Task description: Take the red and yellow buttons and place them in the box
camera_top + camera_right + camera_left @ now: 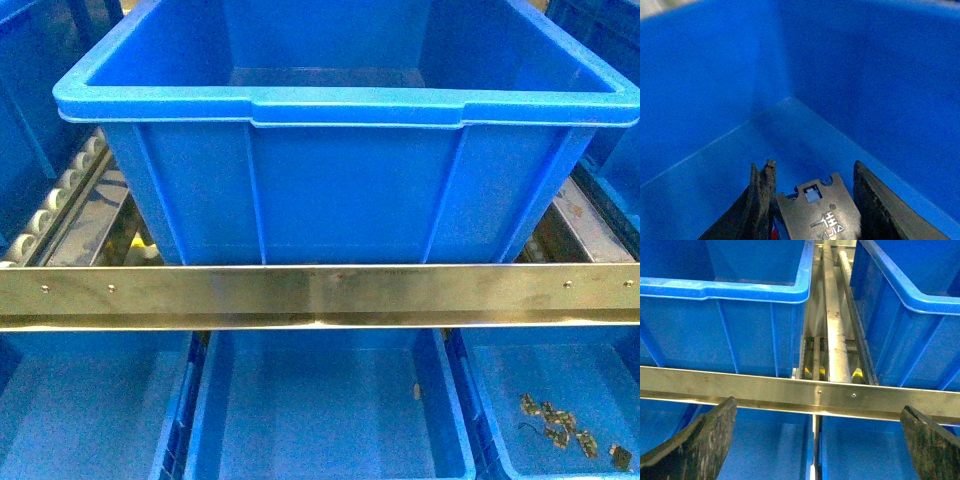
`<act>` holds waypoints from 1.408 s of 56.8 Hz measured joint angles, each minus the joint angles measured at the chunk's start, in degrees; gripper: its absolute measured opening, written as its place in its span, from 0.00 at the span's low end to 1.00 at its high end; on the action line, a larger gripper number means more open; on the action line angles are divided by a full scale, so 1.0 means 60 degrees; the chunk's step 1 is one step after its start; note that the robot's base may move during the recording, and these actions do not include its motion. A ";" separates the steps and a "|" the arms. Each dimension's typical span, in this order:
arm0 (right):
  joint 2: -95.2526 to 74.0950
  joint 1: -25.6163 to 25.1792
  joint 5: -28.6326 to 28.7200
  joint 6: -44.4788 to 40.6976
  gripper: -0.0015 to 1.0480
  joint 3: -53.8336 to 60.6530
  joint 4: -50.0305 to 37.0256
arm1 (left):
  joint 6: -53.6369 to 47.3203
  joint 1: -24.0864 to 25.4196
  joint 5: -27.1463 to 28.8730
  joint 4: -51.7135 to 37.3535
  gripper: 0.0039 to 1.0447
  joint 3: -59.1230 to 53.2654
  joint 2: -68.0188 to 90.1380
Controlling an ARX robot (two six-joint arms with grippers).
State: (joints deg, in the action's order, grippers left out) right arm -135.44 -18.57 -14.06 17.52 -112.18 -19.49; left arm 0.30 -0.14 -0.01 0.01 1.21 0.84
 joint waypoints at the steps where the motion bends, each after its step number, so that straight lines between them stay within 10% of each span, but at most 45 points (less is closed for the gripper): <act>1: -0.0025 0.0000 0.0004 0.0000 0.36 0.0000 0.0000 | 0.0000 0.0000 0.0000 0.0000 0.93 0.0000 0.0000; 28: 0.0776 0.0007 0.0270 -0.0444 0.96 0.1198 -0.0812 | 0.0000 0.0000 0.0000 0.0000 0.93 0.0000 0.0000; 50: 0.6047 0.1381 -0.0342 -0.1064 0.94 0.5111 -0.1421 | 0.0000 0.0000 0.0000 0.0000 0.93 0.0000 0.0000; 69: 1.1435 0.5125 -0.3399 -0.0925 0.94 1.0899 -0.1581 | -0.0004 0.0000 0.0000 0.0000 0.93 0.0000 0.0000; 73: 1.2866 0.5825 -0.1552 -0.1774 0.82 1.1723 0.0102 | 0.0000 0.0000 0.0004 0.0000 0.93 0.0000 0.0000; 80: 1.4994 0.6910 -0.1552 -0.2466 0.64 1.3573 0.0922 | 0.0000 0.0000 0.0000 0.0000 0.93 0.0000 0.0000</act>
State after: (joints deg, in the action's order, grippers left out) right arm -45.47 22.90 -23.38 2.72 -30.74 -13.96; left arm 0.30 -0.14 -0.01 0.01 1.21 0.84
